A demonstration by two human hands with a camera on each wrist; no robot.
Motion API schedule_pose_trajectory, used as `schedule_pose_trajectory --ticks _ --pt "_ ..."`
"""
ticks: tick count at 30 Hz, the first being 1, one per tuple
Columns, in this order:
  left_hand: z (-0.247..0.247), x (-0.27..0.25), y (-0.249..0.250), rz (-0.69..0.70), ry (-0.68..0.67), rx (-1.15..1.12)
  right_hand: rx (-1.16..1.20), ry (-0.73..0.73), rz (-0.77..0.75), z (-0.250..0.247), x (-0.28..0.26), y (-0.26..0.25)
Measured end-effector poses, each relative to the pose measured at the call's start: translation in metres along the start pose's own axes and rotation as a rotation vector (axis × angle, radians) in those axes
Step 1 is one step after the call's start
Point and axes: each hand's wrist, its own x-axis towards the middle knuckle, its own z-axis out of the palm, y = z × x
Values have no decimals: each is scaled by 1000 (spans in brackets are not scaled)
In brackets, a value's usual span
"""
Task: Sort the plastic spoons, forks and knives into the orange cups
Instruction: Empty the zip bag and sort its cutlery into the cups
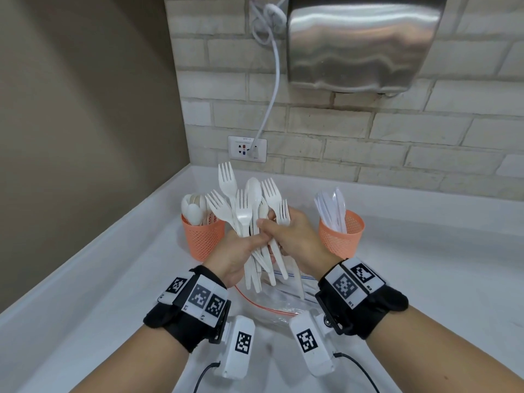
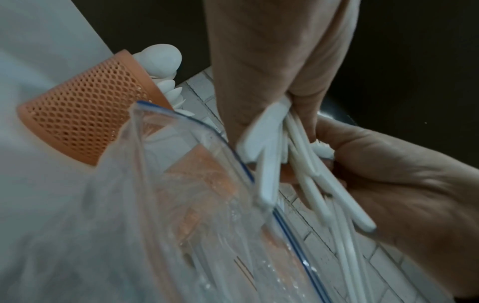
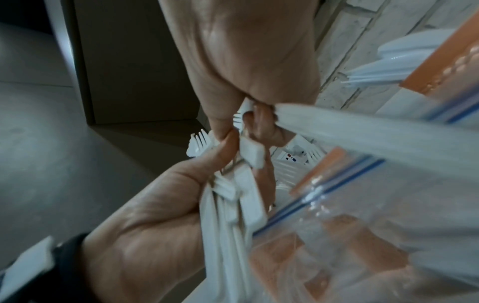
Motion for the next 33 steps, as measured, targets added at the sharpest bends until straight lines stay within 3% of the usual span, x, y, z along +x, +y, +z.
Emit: schedule_pose_trajectory --ticks 5,11,16,20,29,33 --pt "-6 1 2 -126 -27 -26 -115 -117 29 -9 3 -12" --pt "-27 8 13 -209 91 -8 -233 26 -80 -34 18 -49" --pt "-29 11 21 -165 88 -86 128 264 -240 -32 63 -54" --pt "-30 11 23 -110 106 -96 140 263 -290 -13 88 -38" --pt "-42 14 23 -52 86 -72 -23 256 -88 9 105 5" --pt "-43 15 22 -72 18 -85 -276 83 -24 13 107 9"
